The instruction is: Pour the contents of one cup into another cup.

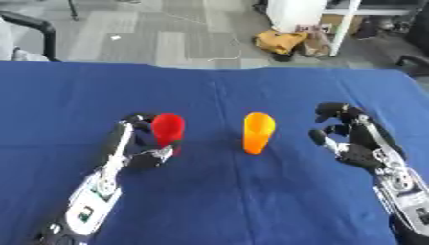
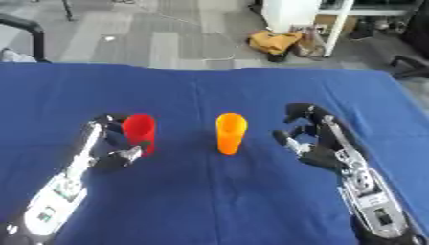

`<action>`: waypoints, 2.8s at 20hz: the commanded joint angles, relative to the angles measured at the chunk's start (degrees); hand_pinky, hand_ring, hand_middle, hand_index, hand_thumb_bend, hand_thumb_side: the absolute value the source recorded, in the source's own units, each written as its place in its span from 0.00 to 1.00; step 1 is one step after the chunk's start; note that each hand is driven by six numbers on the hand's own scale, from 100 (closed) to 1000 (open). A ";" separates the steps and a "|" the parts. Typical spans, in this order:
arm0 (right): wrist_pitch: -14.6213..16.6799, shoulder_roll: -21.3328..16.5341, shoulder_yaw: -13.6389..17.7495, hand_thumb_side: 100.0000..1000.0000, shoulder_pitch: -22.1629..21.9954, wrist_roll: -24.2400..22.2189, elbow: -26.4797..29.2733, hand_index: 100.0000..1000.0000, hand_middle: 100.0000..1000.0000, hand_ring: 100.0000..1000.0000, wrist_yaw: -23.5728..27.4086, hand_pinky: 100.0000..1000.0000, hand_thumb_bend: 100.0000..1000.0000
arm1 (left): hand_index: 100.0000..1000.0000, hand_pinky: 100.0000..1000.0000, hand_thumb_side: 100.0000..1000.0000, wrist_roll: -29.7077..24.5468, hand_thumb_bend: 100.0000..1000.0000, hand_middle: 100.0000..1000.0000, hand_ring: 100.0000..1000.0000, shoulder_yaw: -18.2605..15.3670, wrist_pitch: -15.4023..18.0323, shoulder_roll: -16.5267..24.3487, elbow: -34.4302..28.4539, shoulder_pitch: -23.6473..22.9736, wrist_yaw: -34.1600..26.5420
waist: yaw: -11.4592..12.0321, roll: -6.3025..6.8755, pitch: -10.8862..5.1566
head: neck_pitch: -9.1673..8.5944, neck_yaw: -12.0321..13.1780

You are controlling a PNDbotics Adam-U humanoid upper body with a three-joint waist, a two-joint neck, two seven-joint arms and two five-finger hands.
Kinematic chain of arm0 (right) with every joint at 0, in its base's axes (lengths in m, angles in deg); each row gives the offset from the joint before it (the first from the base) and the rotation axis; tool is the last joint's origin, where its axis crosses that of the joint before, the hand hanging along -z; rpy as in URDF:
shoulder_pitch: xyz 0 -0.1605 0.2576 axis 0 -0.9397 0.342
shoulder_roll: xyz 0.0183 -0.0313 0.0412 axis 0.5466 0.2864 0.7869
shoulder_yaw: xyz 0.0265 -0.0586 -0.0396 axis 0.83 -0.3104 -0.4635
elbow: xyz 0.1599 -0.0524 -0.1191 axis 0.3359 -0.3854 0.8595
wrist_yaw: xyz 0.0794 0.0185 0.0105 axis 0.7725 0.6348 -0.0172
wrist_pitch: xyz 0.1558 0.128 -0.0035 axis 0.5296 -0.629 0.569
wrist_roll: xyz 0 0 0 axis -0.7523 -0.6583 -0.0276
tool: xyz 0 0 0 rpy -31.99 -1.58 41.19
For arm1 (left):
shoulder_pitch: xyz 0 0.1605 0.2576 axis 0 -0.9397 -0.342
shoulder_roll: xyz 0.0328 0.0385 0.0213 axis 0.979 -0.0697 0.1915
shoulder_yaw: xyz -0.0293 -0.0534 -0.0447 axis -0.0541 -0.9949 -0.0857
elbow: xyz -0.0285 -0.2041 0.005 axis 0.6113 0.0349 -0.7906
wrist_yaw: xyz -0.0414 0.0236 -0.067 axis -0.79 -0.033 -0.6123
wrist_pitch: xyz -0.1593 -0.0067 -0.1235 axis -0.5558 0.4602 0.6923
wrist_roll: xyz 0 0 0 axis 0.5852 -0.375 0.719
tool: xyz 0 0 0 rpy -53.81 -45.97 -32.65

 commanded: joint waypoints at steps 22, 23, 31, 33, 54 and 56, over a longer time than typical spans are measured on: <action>0.28 0.15 0.09 0.25 1.16 -0.72 0.56 0.75 0.52 0.84 0.07 0.45 0.45 | 0.78 0.43 0.33 -0.56 0.53 0.65 0.61 -1.26 2.71 0.08 4.61 4.72 1.41 | -2.19 -0.36 0.71 | -0.97 0.18; 0.27 0.17 0.08 0.25 1.20 -0.75 0.57 0.75 0.52 0.84 0.06 0.45 0.45 | 0.78 0.43 0.33 -0.80 0.53 0.65 0.61 -1.20 2.80 0.06 4.70 4.83 1.44 | -2.24 -0.35 0.80 | -1.00 0.18; 0.32 0.30 0.04 0.25 1.39 -0.93 0.56 0.75 0.51 0.84 -0.01 0.45 0.45 | 0.78 0.42 0.33 -2.90 0.51 0.61 0.58 -0.92 3.98 -0.25 5.65 5.41 1.48 | -2.33 -0.50 1.11 | -1.21 0.14; 0.36 0.29 0.05 0.25 1.42 -0.94 0.56 0.75 0.51 0.84 -0.01 0.45 0.45 | 0.77 0.39 0.31 -3.38 0.48 0.59 0.55 -0.89 4.49 -0.39 6.03 5.58 1.39 | -2.35 -0.58 1.13 | -1.30 0.16; 1.26 -1.57 1.11 0.24 1.82 0.54 -3.19 0.74 0.51 0.82 -0.55 0.44 0.45 | 0.66 0.08 0.04 3.15 0.00 0.30 0.28 -1.64 3.95 4.28 -6.90 0.88 -8.68 | -0.62 0.59 0.26 | -0.84 -0.53; 1.87 -2.46 1.24 0.24 2.12 1.20 -4.76 0.75 0.51 0.83 -1.35 0.44 0.45 | 0.66 0.08 0.04 2.67 0.00 0.30 0.28 -1.50 2.96 5.10 -9.83 -0.05 -9.27 | -0.32 0.84 0.08 | -0.65 -0.62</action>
